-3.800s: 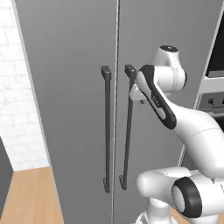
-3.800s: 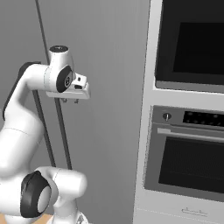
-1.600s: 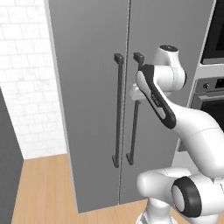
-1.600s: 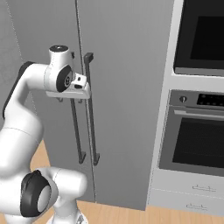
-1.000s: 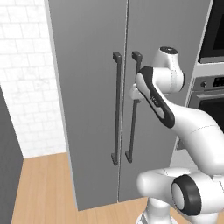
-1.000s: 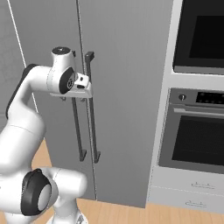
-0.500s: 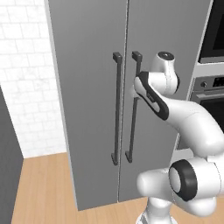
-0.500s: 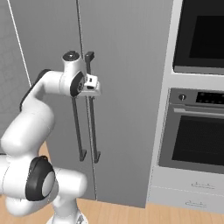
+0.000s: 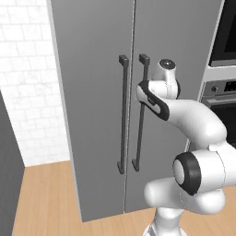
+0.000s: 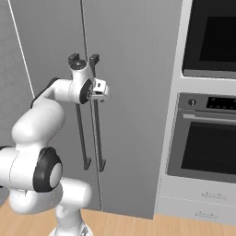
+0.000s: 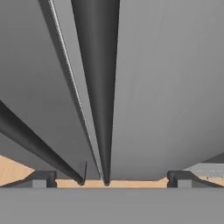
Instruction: Take the strawberry from the fridge and place it on top of the pancake, located on the dining counter.
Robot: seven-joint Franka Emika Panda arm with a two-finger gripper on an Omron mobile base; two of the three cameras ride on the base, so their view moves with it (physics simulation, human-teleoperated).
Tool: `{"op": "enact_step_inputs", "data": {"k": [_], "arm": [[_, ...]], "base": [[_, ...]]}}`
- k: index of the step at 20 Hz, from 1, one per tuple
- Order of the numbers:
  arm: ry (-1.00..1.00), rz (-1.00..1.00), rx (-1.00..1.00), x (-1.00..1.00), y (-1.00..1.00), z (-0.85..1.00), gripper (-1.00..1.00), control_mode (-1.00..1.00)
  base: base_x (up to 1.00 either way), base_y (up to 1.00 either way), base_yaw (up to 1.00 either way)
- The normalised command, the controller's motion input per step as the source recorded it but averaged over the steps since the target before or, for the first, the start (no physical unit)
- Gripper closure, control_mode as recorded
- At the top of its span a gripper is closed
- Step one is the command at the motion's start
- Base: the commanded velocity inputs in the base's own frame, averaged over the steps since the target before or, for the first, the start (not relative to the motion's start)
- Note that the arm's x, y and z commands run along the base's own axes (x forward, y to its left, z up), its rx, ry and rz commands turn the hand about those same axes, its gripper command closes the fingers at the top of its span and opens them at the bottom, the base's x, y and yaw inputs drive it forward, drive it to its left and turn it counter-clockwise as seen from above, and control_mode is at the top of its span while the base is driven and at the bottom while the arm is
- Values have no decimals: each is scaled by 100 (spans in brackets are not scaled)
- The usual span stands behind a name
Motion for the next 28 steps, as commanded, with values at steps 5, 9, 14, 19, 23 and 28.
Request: {"op": "enact_step_inputs", "data": {"k": [5, 9, 14, 19, 23, 28], "arm": [[-16, 0, 2, 0, 0, -4, -100, -100], [-14, 1, 2, 21, 0, -1, -100, -100], [-5, 1, 0, 41, 0, -6, -100, -100], [-8, 1, 0, 34, 0, -25, -100, -100], [-18, 2, 0, 33, 0, -38, -100, -100], [-9, 0, 0, 42, 0, -18, -100, -100]], "base": [[0, 0, 0], [0, 0, 0], [0, 0, 0], [0, 0, 0], [0, 0, 0], [0, 0, 0]]}}
